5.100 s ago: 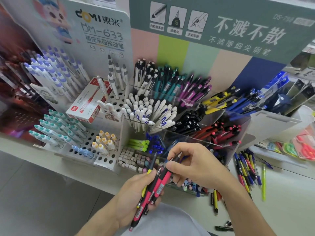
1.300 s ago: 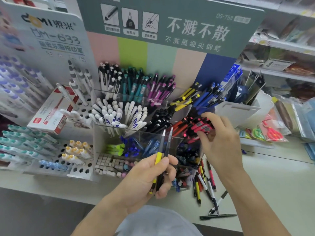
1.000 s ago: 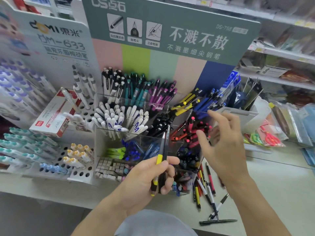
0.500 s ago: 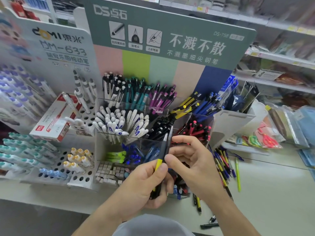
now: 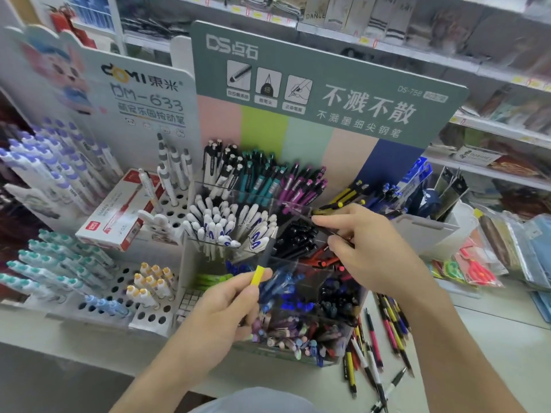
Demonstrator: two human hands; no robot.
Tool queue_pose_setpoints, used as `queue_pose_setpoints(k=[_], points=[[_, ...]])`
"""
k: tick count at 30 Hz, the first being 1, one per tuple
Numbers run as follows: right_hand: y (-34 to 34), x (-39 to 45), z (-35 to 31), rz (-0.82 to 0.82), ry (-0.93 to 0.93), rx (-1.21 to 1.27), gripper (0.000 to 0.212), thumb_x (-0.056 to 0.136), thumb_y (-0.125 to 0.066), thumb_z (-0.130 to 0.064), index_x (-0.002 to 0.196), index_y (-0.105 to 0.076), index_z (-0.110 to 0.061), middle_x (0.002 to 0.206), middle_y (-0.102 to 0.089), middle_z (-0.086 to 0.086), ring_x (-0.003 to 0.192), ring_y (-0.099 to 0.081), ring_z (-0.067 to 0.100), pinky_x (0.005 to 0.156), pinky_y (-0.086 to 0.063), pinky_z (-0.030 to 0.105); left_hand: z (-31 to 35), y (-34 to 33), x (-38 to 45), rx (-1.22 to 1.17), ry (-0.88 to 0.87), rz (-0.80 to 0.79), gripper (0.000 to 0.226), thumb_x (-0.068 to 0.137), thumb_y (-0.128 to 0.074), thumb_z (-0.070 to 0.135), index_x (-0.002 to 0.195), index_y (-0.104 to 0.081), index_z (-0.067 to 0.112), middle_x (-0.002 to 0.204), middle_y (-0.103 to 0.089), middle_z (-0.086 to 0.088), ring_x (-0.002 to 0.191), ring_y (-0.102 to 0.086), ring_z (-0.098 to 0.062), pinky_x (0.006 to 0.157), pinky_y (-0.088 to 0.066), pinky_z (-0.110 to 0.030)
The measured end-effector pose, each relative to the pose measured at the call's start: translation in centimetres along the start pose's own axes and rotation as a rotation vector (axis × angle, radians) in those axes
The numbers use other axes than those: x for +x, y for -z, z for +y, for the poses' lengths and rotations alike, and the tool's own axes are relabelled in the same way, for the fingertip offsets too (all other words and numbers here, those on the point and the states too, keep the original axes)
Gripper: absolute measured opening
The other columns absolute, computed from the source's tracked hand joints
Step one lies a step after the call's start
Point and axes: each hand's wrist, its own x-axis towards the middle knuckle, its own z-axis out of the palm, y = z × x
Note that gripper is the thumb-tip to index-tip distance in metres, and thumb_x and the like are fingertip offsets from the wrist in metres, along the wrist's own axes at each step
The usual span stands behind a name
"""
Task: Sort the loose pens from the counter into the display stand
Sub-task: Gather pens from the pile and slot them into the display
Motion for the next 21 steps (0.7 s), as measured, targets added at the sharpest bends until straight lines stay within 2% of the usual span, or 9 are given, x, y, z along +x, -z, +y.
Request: queue_pose_setpoints(k=[2,3,6,8,10,12,14,18,21], points=[[0.4,0.3,-0.7,-0.098,0.008,-0.064,0.038,0.103,-0.054,-0.014,0.133,-0.064,-0.035,0.124,-0.051,-0.011,0.1,-0.055,0.009,0.086,-0.042,0.019,0.6,0.4,-0.1,-0.014,-0.099,0.045,0.027,0.098,-0.056,0.015,0.108,-0.075,0.03,0.064,-0.046,-0.007,0.058,-0.036,-0.018,0.048,-0.03,-0.02],[0.4,0.4,-1.0,-0.066,0.007,-0.052,0.034,0.101,-0.058,-0.014,0.127,-0.068,-0.034,0.121,-0.054,-0.01,0.096,-0.059,0.008,0.088,-0.047,0.024,1.0,0.5,-0.2,-0.039,-0.138,0.084,0.024,0.094,-0.061,0.013,0.103,-0.077,0.028,0.064,-0.049,-0.009,0.057,-0.036,-0.021,0.046,-0.03,-0.022],[0.2,0.1,-1.4,0.314,0.022,0.08,0.012,0.087,-0.078,-0.016,0.09,-0.073,-0.027,0.089,-0.069,-0.015,0.077,-0.065,0.002,0.081,-0.056,0.029,1.6,1.1,-0.3,-0.121,-0.219,0.206,0.011,0.085,-0.069,0.014,0.091,-0.074,0.021,0.067,-0.059,-0.007,0.048,-0.044,-0.016,0.04,-0.031,-0.021],[-0.3,-0.1,-1.7,0.51,0.048,0.155,0.02,0.079,-0.085,-0.019,0.077,-0.066,-0.024,0.074,-0.067,-0.016,0.068,-0.064,0.005,0.07,-0.053,0.023,1.9,1.4,-0.4,-0.115,-0.256,0.24,0.008,0.083,-0.07,0.02,0.09,-0.074,0.019,0.066,-0.059,-0.005,0.043,-0.041,-0.016,0.04,-0.028,-0.019],[-1.3,0.0,-1.9,0.561,0.083,0.328,0.022,0.079,-0.087,-0.019,0.08,-0.065,-0.022,0.073,-0.068,-0.012,0.069,-0.066,0.008,0.068,-0.054,0.022,1.9,1.6,-0.3,-0.059,-0.299,0.263,0.012,0.082,-0.068,0.026,0.089,-0.075,0.02,0.063,-0.057,-0.008,0.042,-0.038,-0.019,0.039,-0.028,-0.019],[-2.7,0.4,-1.9,0.559,0.107,0.503,0.021,0.083,-0.084,-0.016,0.092,-0.066,-0.02,0.08,-0.071,-0.01,0.073,-0.069,0.011,0.071,-0.059,0.03,2.1,1.6,-0.1,-0.006,-0.329,0.297,0.014,0.081,-0.067,0.03,0.087,-0.076,0.022,0.056,-0.052,-0.01,0.041,-0.037,-0.019,0.038,-0.03,-0.019],[-4.2,0.7,-1.7,0.623,0.156,0.531,0.023,0.086,-0.081,-0.013,0.103,-0.066,-0.017,0.086,-0.072,-0.009,0.078,-0.07,0.01,0.074,-0.059,0.028,2.3,1.4,0.1,0.009,-0.341,0.345,0.015,0.078,-0.069,0.033,0.084,-0.078,0.023,0.049,-0.048,-0.007,0.042,-0.035,-0.016,0.04,-0.031,-0.02],[-6.5,1.1,-0.5,0.753,0.268,0.363,0.025,0.087,-0.079,-0.013,0.111,-0.072,-0.01,0.092,-0.075,-0.006,0.08,-0.069,0.006,0.077,-0.057,0.018,3.0,1.1,0.7,0.044,-0.383,0.405,0.021,0.078,-0.073,0.04,0.077,-0.076,0.018,0.049,-0.044,0.001,0.046,-0.036,-0.014,0.044,-0.032,-0.02],[-7.7,1.7,0.5,0.691,0.338,0.086,0.022,0.091,-0.075,-0.017,0.11,-0.078,-0.008,0.096,-0.075,0.001,0.088,-0.067,0.016,0.079,-0.058,0.036,4.1,0.9,1.4,0.095,-0.425,0.398,0.031,0.079,-0.07,0.048,0.082,-0.075,0.017,0.054,-0.05,-0.001,0.053,-0.045,-0.016,0.053,-0.04,-0.027]])
